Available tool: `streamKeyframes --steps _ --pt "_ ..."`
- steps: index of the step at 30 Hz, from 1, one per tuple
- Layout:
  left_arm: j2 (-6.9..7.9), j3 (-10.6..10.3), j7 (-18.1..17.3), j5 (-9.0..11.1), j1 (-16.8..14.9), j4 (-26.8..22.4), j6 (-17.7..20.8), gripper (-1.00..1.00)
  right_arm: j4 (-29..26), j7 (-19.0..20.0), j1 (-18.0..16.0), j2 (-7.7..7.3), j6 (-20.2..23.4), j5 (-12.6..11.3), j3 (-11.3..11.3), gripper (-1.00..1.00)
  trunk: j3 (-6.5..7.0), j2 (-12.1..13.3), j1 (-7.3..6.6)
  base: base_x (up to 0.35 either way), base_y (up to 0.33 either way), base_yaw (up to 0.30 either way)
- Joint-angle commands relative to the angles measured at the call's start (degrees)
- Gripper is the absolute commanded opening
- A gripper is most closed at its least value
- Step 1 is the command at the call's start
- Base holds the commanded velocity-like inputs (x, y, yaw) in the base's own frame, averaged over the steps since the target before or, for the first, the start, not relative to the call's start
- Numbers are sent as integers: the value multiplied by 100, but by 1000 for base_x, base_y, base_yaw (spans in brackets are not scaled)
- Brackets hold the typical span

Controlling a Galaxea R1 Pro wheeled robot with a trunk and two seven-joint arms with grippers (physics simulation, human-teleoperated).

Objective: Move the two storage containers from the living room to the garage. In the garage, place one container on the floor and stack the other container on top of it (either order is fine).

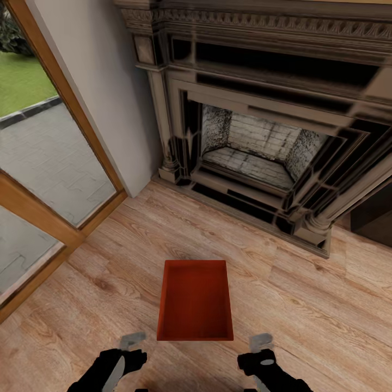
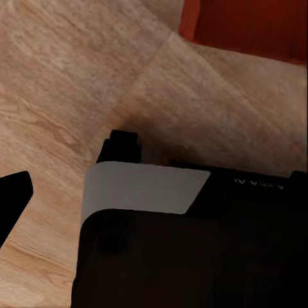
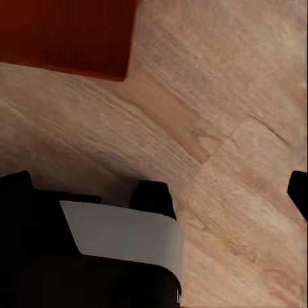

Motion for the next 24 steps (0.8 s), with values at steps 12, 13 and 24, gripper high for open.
streamKeyframes --steps 12,13,24 --pt "-373 -18 84 -102 -1240 106 131 100 737 -510 -1354 635 -143 -792 11 100 -5 -3 0 0 0 0" --pt "-373 -19 84 -220 -1298 111 149 100 771 -513 -1397 646 -211 -825 11 100 -5 -3 0 0 0 0" --pt "-585 -4 89 -844 -1470 356 138 100 1201 -827 -1805 667 -801 -1473 10 100 -5 -3 0 0 0 0"
